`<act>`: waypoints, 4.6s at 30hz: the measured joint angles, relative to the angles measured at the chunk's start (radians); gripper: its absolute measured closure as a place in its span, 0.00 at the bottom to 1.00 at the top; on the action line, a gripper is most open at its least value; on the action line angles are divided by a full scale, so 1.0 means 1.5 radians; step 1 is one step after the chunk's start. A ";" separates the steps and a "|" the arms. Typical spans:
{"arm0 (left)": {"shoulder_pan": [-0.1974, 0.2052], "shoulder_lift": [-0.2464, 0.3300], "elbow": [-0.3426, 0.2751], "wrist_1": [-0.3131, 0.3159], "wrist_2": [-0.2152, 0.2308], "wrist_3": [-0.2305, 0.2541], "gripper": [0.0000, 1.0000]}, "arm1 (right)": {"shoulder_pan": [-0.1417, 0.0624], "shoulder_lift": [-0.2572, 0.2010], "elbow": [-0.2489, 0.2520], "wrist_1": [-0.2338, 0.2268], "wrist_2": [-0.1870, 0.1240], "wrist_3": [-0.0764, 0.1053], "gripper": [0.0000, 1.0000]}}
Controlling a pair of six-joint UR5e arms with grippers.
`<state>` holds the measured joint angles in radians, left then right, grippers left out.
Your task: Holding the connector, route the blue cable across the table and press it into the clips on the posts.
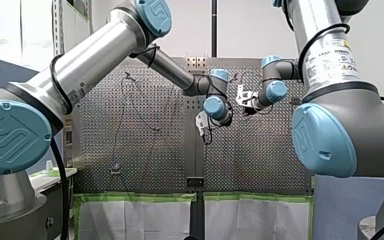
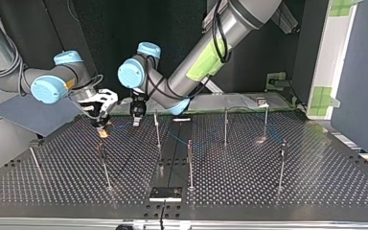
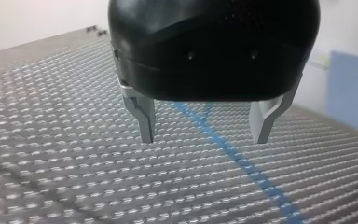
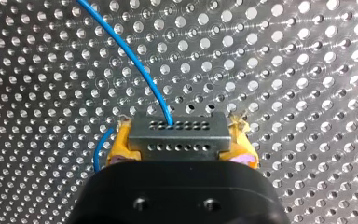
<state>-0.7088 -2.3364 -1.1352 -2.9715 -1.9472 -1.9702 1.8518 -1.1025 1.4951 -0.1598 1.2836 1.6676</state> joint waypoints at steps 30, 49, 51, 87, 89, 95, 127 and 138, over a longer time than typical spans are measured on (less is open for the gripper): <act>-0.007 -0.053 0.070 -0.015 0.013 -0.014 0.11 | 0.002 -0.002 0.000 -0.001 -0.014 0.000 1.00; -0.011 -0.050 0.084 -0.036 -0.024 0.001 1.00 | 0.000 -0.015 -0.013 0.016 -0.031 -0.001 1.00; -0.014 -0.046 0.093 -0.045 -0.030 0.005 1.00 | 0.000 -0.024 -0.018 0.020 -0.031 0.000 1.00; -0.033 0.065 0.124 -0.076 -0.089 0.012 1.00 | -0.010 -0.131 -0.078 0.104 -0.044 0.040 1.00; -0.032 0.065 0.126 -0.071 -0.089 0.012 1.00 | -0.012 -0.131 -0.079 0.104 -0.048 0.041 1.00; -0.030 0.065 0.128 -0.039 -0.089 0.019 1.00 | -0.019 -0.131 -0.080 0.103 -0.055 0.044 1.00; 0.017 0.045 0.128 0.006 -0.014 0.028 0.71 | -0.051 -0.122 -0.089 0.096 -0.088 0.045 1.00; 0.007 0.045 0.128 -0.026 0.005 0.019 0.00 | -0.051 -0.121 -0.089 0.096 -0.089 0.045 1.00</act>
<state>-0.6982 -2.2693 -0.9426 -3.0106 -1.9401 -1.9415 1.7758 -1.2835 1.3616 -0.0155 1.1506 1.7353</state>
